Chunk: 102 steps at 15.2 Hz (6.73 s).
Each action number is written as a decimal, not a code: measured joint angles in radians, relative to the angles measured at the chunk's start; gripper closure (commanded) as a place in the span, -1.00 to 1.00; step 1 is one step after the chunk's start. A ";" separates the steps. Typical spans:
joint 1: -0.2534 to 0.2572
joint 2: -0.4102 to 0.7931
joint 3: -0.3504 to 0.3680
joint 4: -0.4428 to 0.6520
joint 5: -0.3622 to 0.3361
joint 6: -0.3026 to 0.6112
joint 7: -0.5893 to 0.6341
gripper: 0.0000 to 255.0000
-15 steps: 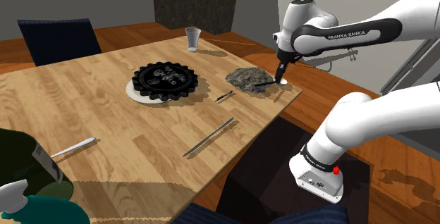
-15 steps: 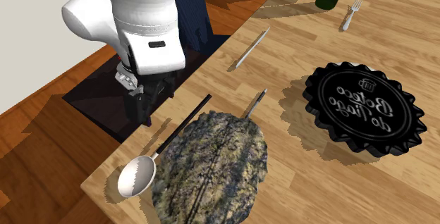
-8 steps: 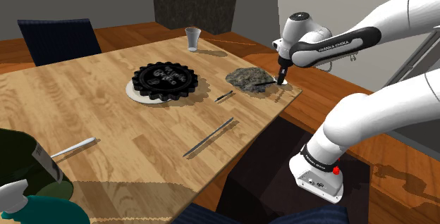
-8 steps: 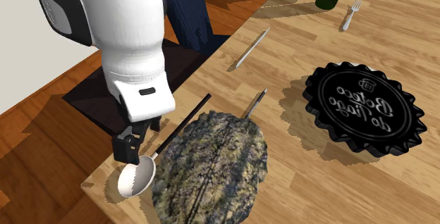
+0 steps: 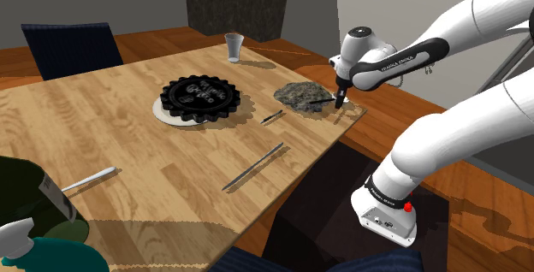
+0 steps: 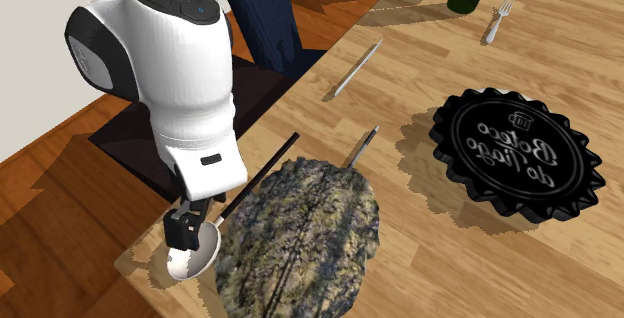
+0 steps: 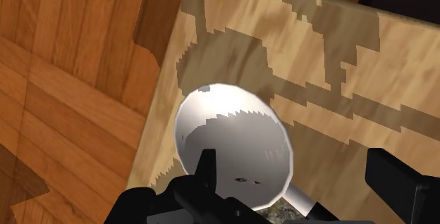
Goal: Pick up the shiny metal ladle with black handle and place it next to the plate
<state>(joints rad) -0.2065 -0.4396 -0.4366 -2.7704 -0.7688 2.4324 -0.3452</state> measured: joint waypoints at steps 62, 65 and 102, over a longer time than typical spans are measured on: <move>0.217 -0.067 0.362 0.344 0.351 -0.523 0.131 1.00; 0.246 0.000 0.411 0.410 0.380 -0.544 0.189 1.00; 0.319 0.406 0.557 0.465 0.359 -0.290 0.523 1.00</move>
<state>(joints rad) 0.1124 -0.0333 0.1203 -2.3052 -0.4100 2.1428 0.1783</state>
